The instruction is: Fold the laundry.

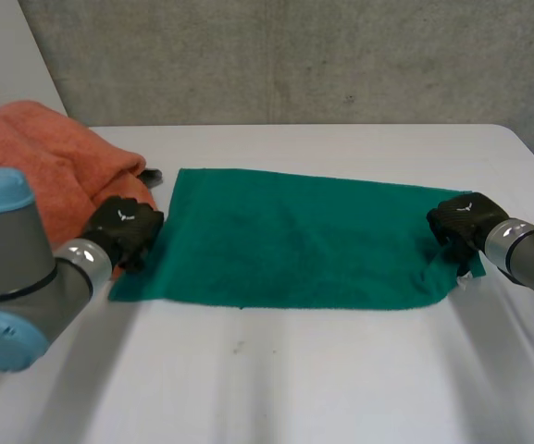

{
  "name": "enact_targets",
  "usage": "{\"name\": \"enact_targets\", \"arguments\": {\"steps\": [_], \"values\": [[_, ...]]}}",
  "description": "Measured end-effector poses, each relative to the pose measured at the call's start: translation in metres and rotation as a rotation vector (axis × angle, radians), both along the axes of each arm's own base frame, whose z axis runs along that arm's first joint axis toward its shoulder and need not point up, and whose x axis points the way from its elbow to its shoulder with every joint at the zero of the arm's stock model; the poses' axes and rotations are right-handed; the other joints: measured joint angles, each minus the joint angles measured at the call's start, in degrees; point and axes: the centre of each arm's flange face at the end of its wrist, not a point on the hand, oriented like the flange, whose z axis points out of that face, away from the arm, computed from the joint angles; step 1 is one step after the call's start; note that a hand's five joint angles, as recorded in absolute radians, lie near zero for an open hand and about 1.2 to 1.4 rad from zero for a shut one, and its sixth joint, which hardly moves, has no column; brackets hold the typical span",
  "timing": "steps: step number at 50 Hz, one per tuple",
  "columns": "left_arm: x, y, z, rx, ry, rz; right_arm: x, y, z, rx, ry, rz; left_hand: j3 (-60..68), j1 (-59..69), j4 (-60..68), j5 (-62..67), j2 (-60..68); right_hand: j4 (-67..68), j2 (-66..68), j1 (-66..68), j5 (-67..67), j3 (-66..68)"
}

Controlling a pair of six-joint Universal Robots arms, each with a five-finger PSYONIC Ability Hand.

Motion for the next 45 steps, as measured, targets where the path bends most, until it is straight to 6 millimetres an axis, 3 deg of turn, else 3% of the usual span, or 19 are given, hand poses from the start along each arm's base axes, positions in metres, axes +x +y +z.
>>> {"name": "enact_targets", "arguments": {"steps": [5, 10, 17, 32, 45], "values": [[0.001, 0.029, -0.011, 0.087, 0.027, -0.04, 0.001, 0.001, -0.001, 0.003, 0.001, 0.004, -0.4, 0.0, -0.3, -0.4, -0.2, 0.0, 0.0, 0.0, 0.0, 0.0], [0.003, 0.041, -0.032, 0.145, -0.017, -0.078, 0.001, 0.001, -0.001, 0.006, 0.0, 0.005, -5.2, -5.1, -5.3, -5.5, -5.3, 0.0, 0.0, 0.0, 0.0, 0.0], [0.005, 0.026, -0.046, 0.125, -0.101, -0.068, 0.002, 0.002, -0.001, 0.013, 0.0, 0.005, -6.9, -6.3, -7.2, -7.5, -6.9, 0.0, 0.0, 0.0, 0.0, 0.0], [-0.013, -0.005, -0.038, -0.031, -0.097, -0.062, 0.004, 0.009, -0.004, 0.035, -0.001, 0.027, -7.6, -6.8, -7.7, -8.1, -7.3, 0.0, 0.0, 0.0, 0.0, 0.0], [-0.018, -0.021, -0.054, -0.055, -0.134, -0.073, 0.007, 0.012, -0.008, 0.046, 0.0, 0.042, -15.5, -14.7, -15.6, -15.9, -15.0, 0.0, 0.0, 0.0, 0.0, 0.0]]}}
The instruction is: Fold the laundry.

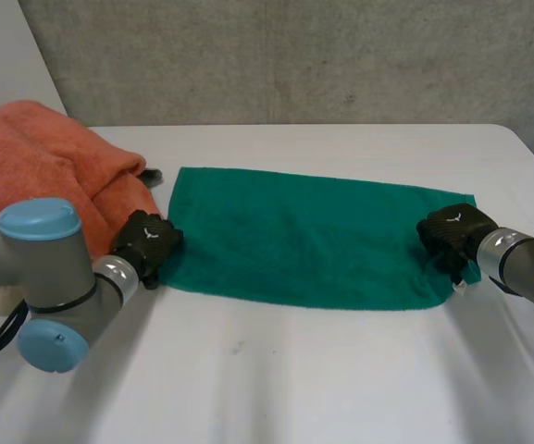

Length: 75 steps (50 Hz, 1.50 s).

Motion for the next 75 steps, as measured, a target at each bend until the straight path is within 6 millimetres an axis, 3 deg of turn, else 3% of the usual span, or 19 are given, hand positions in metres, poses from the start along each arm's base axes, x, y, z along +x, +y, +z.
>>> {"name": "enact_targets", "arguments": {"steps": [5, 7, 13, 20, 27, 36, 42, 46, 49, 55, 58, 59, 61, 65, 68, 71, 75], "values": [[-0.002, -0.004, -0.003, -0.009, -0.011, -0.007, 0.0, 0.0, 0.0, 0.001, -0.002, 0.0, 4.4, 4.7, 4.9, 5.1, 4.1, 0.0, 0.0, 0.0, 0.0, 0.0], [-0.004, -0.008, -0.005, -0.024, -0.013, -0.01, 0.0, 0.0, 0.0, 0.002, -0.003, -0.001, 17.5, 18.7, 17.8, 17.7, 17.7, 0.0, 0.0, 0.0, 0.0, 0.0], [-0.01, -0.021, -0.008, -0.084, -0.023, -0.019, 0.0, 0.001, 0.004, 0.005, -0.013, -0.007, 30.7, 30.3, 31.2, 30.8, 30.9, 0.0, 0.0, 0.0, 0.0, 0.0], [-0.012, -0.036, -0.004, -0.146, -0.036, -0.02, -0.001, 0.002, 0.008, 0.006, -0.025, -0.016, 34.9, 31.3, 35.5, 33.4, 35.1, 0.0, 0.0, 0.0, 0.0, 0.0], [-0.01, -0.028, 0.042, -0.175, 0.018, -0.019, -0.004, 0.003, 0.031, -0.004, -0.052, -0.04, 34.9, 31.5, 35.6, 33.4, 35.1, 0.0, 0.0, 0.0, 0.0, 0.0], [0.005, 0.021, 0.119, -0.141, 0.163, 0.03, -0.027, 0.011, 0.096, 0.046, -0.029, -0.099, 35.0, 31.5, 35.6, 33.4, 35.1, 0.1, 0.0, 0.0, 0.0, 0.0], [0.014, 0.051, 0.148, -0.106, 0.247, 0.04, -0.042, 0.012, 0.132, 0.061, -0.015, -0.145, 35.0, 31.5, 35.6, 33.4, 35.1, 0.1, 0.0, 0.0, 0.4, 0.3], [0.014, 0.061, 0.146, -0.065, 0.266, 0.027, -0.04, 0.0, 0.132, 0.033, -0.025, -0.145, 35.0, 31.5, 35.6, 33.4, 35.1, 0.1, 0.0, 0.0, 0.6, 0.3], [0.012, 0.061, 0.134, -0.026, 0.261, 0.021, -0.032, -0.018, 0.118, -0.012, -0.029, -0.133, 35.0, 31.5, 35.6, 33.4, 35.1, 0.2, 0.0, 0.0, 0.6, 0.3], [0.007, 0.052, 0.101, 0.051, 0.219, 0.042, -0.004, -0.059, 0.064, -0.13, -0.013, -0.105, 35.0, 31.5, 35.6, 33.4, 35.1, -0.1, -0.2, -0.2, 0.5, 0.1], [0.005, 0.046, 0.089, 0.072, 0.199, 0.062, 0.009, -0.074, 0.041, -0.202, -0.01, -0.099, 35.0, 31.5, 35.6, 33.4, 35.1, -20.9, -21.3, -18.8, -19.9, -20.8], [0.004, 0.043, 0.085, 0.077, 0.191, 0.074, 0.013, -0.079, 0.034, -0.238, -0.012, -0.103, 35.0, 31.5, 35.6, 33.4, 35.1, -35.6, -36.5, -34.1, -35.3, -35.5], [0.003, 0.04, 0.082, 0.078, 0.185, 0.089, 0.018, -0.085, 0.029, -0.28, -0.019, -0.119, 35.0, 31.5, 35.6, 33.4, 35.1, -50.0, -50.3, -48.5, -49.0, -49.6], [0.002, 0.036, 0.083, 0.066, 0.182, 0.109, 0.017, -0.086, 0.037, -0.323, -0.053, -0.177, 35.0, 31.5, 35.6, 33.4, 35.1, -56.2, -55.6, -52.2, -53.9, -56.0], [0.0, 0.036, 0.086, 0.054, 0.185, 0.109, 0.011, -0.077, 0.055, -0.316, -0.092, -0.216, 35.0, 31.5, 35.6, 33.4, 35.1, -56.5, -55.6, -52.2, -53.9, -56.0], [-0.004, 0.038, 0.09, 0.043, 0.19, 0.096, 0.002, -0.055, 0.075, -0.251, -0.117, -0.219, 35.0, 31.5, 35.6, 33.4, 35.1, -56.5, -55.6, -52.2, -53.9, -56.0], [-0.006, 0.04, 0.093, 0.036, 0.195, 0.086, -0.007, -0.03, 0.081, -0.152, -0.109, -0.179, 35.0, 31.5, 35.6, 33.4, 35.1, -53.2, -52.1, -49.7, -50.9, -52.6]]}}
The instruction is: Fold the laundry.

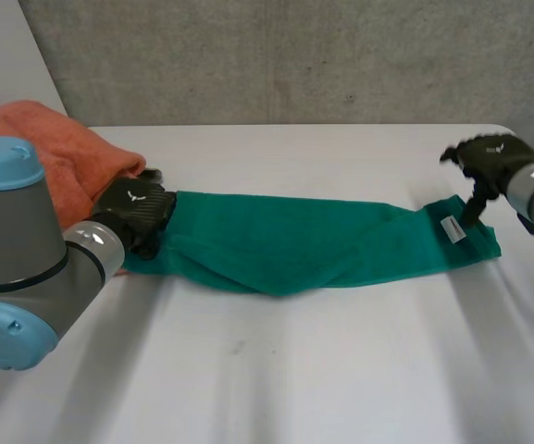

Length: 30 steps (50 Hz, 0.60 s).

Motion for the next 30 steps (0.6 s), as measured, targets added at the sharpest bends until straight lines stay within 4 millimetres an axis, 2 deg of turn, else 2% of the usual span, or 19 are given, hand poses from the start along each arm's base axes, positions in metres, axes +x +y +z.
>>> {"name": "enact_targets", "arguments": {"steps": [1, 3, 9, 19, 26, 29, 30], "values": [[-0.001, 0.0, 0.001, -0.004, 0.002, -0.002, -0.005, 0.013, -0.002, 0.061, 0.013, 0.035, 0.0, 0.0, 0.0, 0.0, 0.0, 6.0, 6.3, 6.5, 6.3, 6.4], [-0.001, 0.0, 0.003, -0.009, 0.005, -0.003, -0.009, 0.024, -0.008, 0.119, 0.033, 0.07, 0.0, 0.0, 0.0, 0.0, 0.0, 11.0, 10.8, 11.6, 11.2, 10.9], [0.001, -0.002, 0.01, -0.028, 0.015, 0.001, -0.019, 0.039, -0.037, 0.222, 0.097, 0.166, 0.0, 0.0, 0.0, 0.0, 0.0, 14.3, 14.1, 14.3, 14.4, 14.1], [0.001, -0.008, 0.01, -0.035, 0.018, 0.005, -0.02, 0.015, -0.083, 0.101, 0.15, 0.235, 0.0, 0.0, 0.0, 0.0, 0.0, 13.0, 12.7, 13.7, 11.3, 13.1], [0.001, -0.011, 0.006, -0.027, 0.014, 0.01, -0.019, 0.003, -0.098, 0.036, 0.17, 0.236, 0.0, 0.0, 0.0, 0.0, 0.0, 13.2, 12.9, 13.8, 12.6, 13.3], [0.001, -0.012, 0.004, -0.023, 0.01, 0.013, -0.02, -0.007, -0.105, -0.014, 0.187, 0.233, 0.0, 0.0, 0.0, 0.0, 0.0, 21.8, 21.9, 22.1, 21.8, 21.8], [0.001, -0.012, 0.004, -0.022, 0.008, 0.013, -0.02, -0.009, -0.105, -0.026, 0.189, 0.232, 0.0, 0.0, 0.0, 0.0, 0.0, 28.7, 29.5, 29.1, 28.5, 28.7]]}}
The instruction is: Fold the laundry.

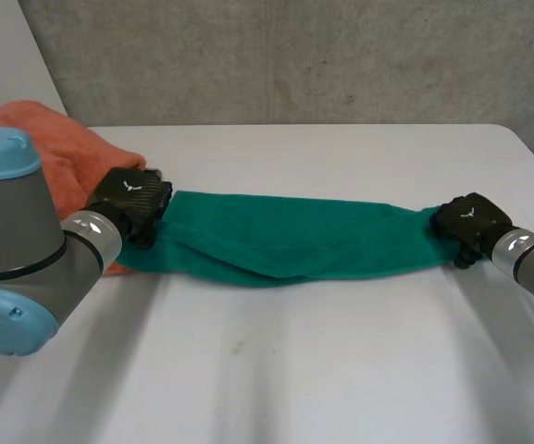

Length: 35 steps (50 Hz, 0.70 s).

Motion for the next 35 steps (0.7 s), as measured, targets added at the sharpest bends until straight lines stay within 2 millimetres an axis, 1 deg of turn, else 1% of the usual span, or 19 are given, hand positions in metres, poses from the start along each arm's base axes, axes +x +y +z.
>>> {"name": "enact_targets", "arguments": {"steps": [3, 4, 6, 9, 11, 12, 15, 19, 25, 26, 28, 29, 32, 33, 35], "values": [[0.0, 0.0, -0.001, 0.002, -0.003, 0.0, 0.0, -0.003, 0.004, -0.021, -0.011, -0.001, 0.0, 0.0, 0.0, 0.0, 0.0, 16.5, 15.8, 14.8, 15.4, 16.4], [0.0, 0.0, -0.001, 0.003, -0.005, -0.001, 0.0, -0.004, 0.007, -0.026, -0.019, -0.002, 0.0, 0.0, 0.0, 0.0, 0.0, 19.6, 18.6, 17.3, 18.6, 19.4], [0.0, 0.001, -0.001, 0.005, -0.007, -0.001, 0.001, -0.005, 0.014, -0.036, -0.038, -0.005, 0.0, 0.0, 0.0, 0.0, 0.0, 21.9, 19.5, 18.2, 20.7, 21.3], [0.0, 0.001, -0.002, 0.007, -0.013, -0.002, 0.001, -0.006, 0.029, -0.048, -0.083, -0.015, 0.0, 0.0, 0.0, 0.0, 0.0, 21.3, 19.1, 18.0, 20.3, 20.7], [0.001, 0.001, -0.002, 0.008, -0.016, -0.001, 0.002, -0.006, 0.037, -0.047, -0.109, -0.021, 0.0, 0.0, 0.0, 0.0, 0.0, 17.3, 16.1, 17.1, 17.4, 17.1], [0.001, 0.001, -0.003, 0.008, -0.018, -0.001, 0.002, -0.006, 0.042, -0.04, -0.128, -0.027, 0.0, 0.0, 0.0, 0.0, 0.0, 13.6, 12.6, 13.9, 14.1, 13.4], [0.002, 0.0, -0.003, 0.009, -0.023, 0.001, 0.002, -0.007, 0.048, -0.009, -0.155, -0.038, 0.0, 0.0, 0.0, 0.0, 0.0, 8.2, 6.9, 7.6, 8.0, 8.0], [0.002, -0.002, -0.005, 0.012, -0.026, 0.003, 0.002, -0.008, 0.045, 0.039, -0.154, -0.044, 0.0, 0.0, 0.0, 0.0, 0.0, 7.6, 6.4, 7.3, 7.2, 7.4], [0.001, -0.007, -0.013, 0.025, -0.035, 0.005, 0.002, -0.013, 0.028, 0.097, -0.101, -0.03, 0.0, 0.0, 0.0, 0.0, 0.0, 8.2, 7.1, 7.8, 7.6, 8.0], [0.001, -0.008, -0.016, 0.03, -0.04, 0.004, 0.002, -0.014, 0.025, 0.103, -0.092, -0.026, 0.0, 0.0, 0.0, 0.0, 0.0, 9.3, 8.3, 8.9, 8.8, 9.2], [0.0, -0.011, -0.019, 0.034, -0.045, 0.005, 0.003, -0.015, 0.022, 0.107, -0.08, -0.019, 0.0, 0.0, 0.0, 0.0, 0.0, 18.5, 17.8, 18.0, 18.2, 18.5], [0.0, -0.013, -0.021, 0.037, -0.05, 0.005, 0.004, -0.016, 0.021, 0.106, -0.077, -0.015, 0.0, 0.0, 0.0, 0.0, 0.0, 22.3, 21.9, 20.4, 21.9, 22.4], [-0.001, -0.016, -0.024, 0.038, -0.054, 0.005, 0.005, -0.017, 0.022, 0.101, -0.076, -0.011, 0.0, 0.0, 0.0, 0.0, 0.0, 24.0, 22.8, 20.4, 23.0, 23.6], [-0.002, -0.022, -0.027, 0.036, -0.062, 0.005, 0.007, -0.02, 0.026, 0.081, -0.079, -0.005, 0.0, 0.0, 0.0, 0.0, 0.0, 24.5, 22.8, 20.4, 23.2, 24.0], [-0.005, -0.031, -0.028, 0.02, -0.067, 0.004, 0.01, -0.025, 0.033, 0.04, -0.087, -0.002, 0.1, 0.0, 0.0, 0.0, 0.0, 24.6, 22.8, 20.4, 23.2, 24.0]]}}
